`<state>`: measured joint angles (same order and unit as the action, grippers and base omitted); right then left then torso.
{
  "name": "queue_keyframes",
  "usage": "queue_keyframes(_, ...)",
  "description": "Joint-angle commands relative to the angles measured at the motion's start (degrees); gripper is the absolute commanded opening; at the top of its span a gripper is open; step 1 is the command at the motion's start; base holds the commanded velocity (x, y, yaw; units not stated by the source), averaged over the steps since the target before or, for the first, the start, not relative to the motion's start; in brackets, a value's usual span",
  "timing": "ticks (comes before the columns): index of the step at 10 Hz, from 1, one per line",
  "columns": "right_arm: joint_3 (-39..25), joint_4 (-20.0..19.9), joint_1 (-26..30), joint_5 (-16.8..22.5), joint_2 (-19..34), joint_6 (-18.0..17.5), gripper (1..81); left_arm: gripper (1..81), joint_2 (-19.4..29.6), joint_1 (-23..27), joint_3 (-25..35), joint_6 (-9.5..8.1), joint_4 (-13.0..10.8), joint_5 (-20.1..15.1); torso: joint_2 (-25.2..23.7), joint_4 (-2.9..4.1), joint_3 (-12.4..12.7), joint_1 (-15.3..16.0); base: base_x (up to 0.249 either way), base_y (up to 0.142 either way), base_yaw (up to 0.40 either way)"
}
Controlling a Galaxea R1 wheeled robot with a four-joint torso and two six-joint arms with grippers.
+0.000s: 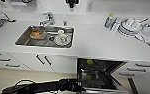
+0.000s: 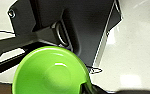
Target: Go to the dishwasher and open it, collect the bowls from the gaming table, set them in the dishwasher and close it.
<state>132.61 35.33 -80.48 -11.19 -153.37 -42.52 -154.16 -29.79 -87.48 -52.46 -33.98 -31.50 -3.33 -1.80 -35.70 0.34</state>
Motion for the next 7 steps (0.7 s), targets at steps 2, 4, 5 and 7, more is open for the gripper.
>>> queue_keyframes(2,-16.6,0.2,-0.6,-3.0,22.2,-5.3,1.0,81.1,14.5,-12.3,11.9,6.65,-9.0,3.8,0.0,0.0,0.0,0.0,0.0,0.0,0.0)
queue_keyframes(4,-22.7,0.2,1.6,-5.3,29.1,-6.5,1.0,81.1,16.4,-19.5,11.9,10.97,-10.1,3.9,0.0,0.0,0.0,0.0,0.0,0.0,0.0)
queue_keyframes(5,-27.0,0.2,3.4,-5.2,32.5,-6.8,1.0,81.1,16.9,-23.4,11.5,13.78,-10.8,3.9,0.0,0.0,0.0,0.0,0.0,0.0,0.0)
queue_keyframes(7,-36.5,0.0,9.3,-4.2,38.5,-7.2,1.0,81.1,17.0,-31.3,9.1,17.48,-13.2,4.7,0.0,0.0,0.0,0.0,0.0,0.0,0.0)
